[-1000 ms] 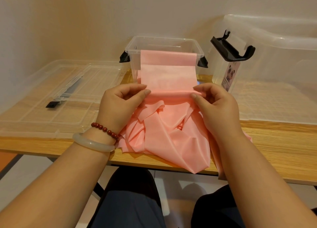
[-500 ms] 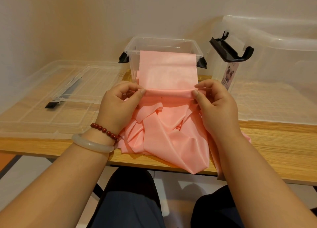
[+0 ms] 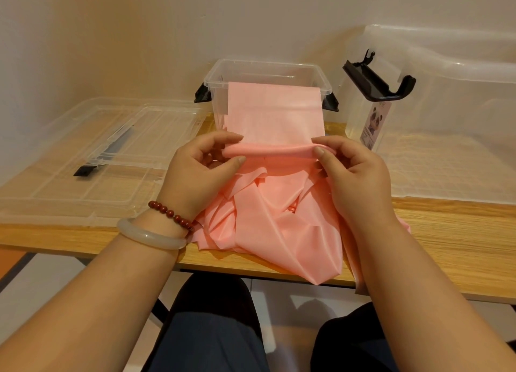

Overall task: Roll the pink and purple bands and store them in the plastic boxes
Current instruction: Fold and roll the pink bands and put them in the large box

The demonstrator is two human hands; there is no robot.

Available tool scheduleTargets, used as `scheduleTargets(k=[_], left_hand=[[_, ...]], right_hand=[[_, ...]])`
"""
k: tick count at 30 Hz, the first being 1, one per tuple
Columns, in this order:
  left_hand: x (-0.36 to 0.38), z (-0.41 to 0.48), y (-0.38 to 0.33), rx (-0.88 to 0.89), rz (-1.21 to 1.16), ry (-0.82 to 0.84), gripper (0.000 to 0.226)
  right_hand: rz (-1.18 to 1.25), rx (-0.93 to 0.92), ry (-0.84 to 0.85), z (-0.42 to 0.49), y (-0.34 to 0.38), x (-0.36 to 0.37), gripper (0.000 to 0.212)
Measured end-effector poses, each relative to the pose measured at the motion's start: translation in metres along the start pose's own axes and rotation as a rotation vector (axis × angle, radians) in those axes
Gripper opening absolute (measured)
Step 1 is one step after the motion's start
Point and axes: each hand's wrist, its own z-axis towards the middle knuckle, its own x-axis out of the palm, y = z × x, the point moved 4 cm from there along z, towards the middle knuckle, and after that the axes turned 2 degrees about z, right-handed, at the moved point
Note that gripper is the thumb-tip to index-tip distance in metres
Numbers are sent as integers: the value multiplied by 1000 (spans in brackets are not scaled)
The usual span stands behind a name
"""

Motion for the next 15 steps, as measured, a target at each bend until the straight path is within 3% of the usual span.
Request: scheduleTargets(k=[8,12,15], left_hand=[[-1,2,1,-1,59,-48,12],[-2,3,4,-29,42,-79,14],[-1,3,5,-28,44,-88,13]], right_hand=[[1,-3,-11,0,-3,0,12],[26,-10,46,-1,0,1,25],[-13,-33,27,0,-2,1,22]])
